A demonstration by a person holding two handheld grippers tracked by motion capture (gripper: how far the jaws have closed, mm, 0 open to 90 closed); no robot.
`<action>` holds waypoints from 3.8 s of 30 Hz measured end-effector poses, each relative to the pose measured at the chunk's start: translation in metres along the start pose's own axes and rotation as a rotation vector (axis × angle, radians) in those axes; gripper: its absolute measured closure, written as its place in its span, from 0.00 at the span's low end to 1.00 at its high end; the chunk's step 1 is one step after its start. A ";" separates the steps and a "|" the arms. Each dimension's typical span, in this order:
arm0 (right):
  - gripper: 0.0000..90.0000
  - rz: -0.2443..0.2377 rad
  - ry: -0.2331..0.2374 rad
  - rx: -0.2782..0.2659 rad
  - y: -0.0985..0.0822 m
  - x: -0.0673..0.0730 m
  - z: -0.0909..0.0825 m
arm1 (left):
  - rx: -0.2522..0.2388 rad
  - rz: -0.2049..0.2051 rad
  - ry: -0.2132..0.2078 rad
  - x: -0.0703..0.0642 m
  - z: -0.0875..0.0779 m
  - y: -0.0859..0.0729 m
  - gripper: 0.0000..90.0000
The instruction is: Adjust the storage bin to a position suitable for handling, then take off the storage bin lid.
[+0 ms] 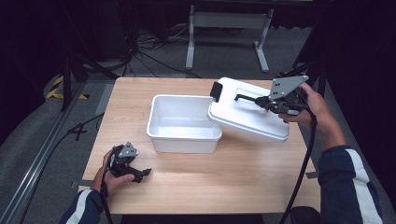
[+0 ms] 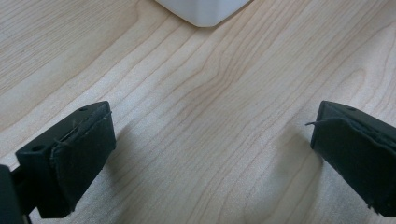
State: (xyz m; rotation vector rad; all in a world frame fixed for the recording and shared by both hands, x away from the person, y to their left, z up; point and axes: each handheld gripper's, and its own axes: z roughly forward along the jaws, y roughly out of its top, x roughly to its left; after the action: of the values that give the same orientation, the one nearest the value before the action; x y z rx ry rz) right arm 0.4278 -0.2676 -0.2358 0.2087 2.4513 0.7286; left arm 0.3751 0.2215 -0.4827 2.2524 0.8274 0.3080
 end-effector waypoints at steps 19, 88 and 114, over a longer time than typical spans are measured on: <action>0.94 0.082 -0.024 0.031 -0.050 -0.004 -0.009 | 0.001 0.004 0.000 0.000 0.000 0.000 0.00; 0.85 0.369 0.074 0.084 -0.134 0.012 0.104 | -0.001 0.006 0.003 0.000 0.000 0.000 0.00; 0.69 0.377 0.047 0.039 -0.111 0.028 0.077 | 0.002 0.006 -0.002 0.001 0.000 0.000 0.00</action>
State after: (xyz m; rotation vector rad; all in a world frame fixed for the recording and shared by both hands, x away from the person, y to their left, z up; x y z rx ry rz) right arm 0.4494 -0.3169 -0.3627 0.6896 2.5004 0.8500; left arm 0.3757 0.2218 -0.4826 2.2574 0.8202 0.3072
